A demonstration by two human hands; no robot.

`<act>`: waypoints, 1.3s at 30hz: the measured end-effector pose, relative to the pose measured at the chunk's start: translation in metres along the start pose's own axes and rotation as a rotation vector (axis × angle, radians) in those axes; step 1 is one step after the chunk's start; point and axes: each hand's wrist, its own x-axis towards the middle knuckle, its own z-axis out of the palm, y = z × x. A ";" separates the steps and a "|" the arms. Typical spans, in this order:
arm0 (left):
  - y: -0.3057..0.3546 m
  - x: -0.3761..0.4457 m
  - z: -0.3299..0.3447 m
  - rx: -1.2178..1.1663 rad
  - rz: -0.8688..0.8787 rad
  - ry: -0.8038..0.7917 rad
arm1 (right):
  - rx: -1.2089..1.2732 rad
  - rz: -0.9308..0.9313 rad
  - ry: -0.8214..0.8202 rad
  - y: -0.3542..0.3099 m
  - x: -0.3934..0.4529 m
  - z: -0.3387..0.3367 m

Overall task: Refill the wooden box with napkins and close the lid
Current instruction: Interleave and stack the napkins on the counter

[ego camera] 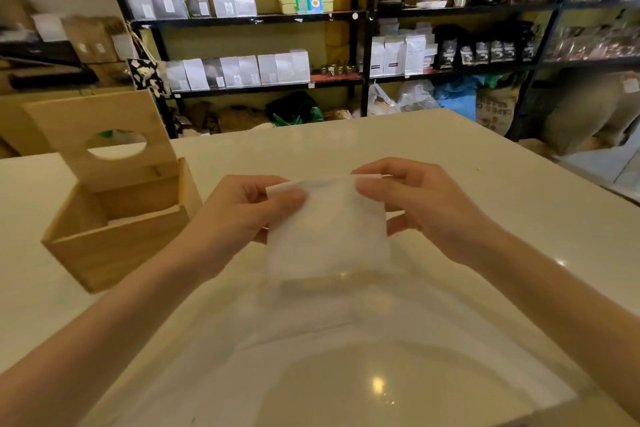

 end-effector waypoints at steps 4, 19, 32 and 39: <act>-0.007 -0.019 -0.008 -0.009 -0.165 0.015 | 0.003 0.113 -0.067 0.013 0.008 0.015; -0.042 -0.045 -0.022 0.023 -0.381 0.112 | 0.054 0.295 -0.142 0.037 0.001 0.045; -0.053 -0.048 -0.023 0.696 -0.202 0.170 | -0.754 -0.091 -0.061 0.053 -0.006 0.048; -0.048 -0.052 -0.011 1.028 -0.040 0.049 | -1.055 -0.281 -0.179 0.042 -0.009 0.036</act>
